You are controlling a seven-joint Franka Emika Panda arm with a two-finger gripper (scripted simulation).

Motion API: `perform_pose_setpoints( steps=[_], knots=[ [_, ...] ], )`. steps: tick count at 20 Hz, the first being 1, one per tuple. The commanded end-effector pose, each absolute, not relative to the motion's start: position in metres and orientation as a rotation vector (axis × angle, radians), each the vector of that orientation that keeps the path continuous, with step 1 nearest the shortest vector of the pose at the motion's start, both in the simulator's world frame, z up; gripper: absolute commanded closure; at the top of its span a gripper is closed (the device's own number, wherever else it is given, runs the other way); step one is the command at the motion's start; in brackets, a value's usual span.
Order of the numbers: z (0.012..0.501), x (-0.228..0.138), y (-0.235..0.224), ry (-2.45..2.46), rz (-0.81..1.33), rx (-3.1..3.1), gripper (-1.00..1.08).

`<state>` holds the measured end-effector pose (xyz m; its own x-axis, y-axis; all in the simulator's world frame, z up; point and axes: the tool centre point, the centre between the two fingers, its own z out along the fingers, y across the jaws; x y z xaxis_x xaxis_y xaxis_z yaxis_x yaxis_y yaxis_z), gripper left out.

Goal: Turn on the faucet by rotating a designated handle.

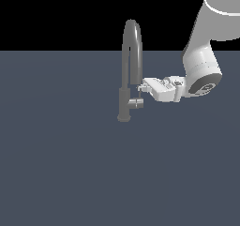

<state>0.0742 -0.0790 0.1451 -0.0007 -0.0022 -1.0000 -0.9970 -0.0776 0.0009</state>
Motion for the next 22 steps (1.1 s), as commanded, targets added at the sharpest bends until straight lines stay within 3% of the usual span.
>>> perform_pose_setpoints(
  steps=[1, 22],
  knots=[
    [0.145, 0.07, -0.08, 1.173, 1.267, -1.267, 1.08],
    [0.137, 0.025, -0.083, 1.169, 1.264, -1.271, 1.08]
  ],
)
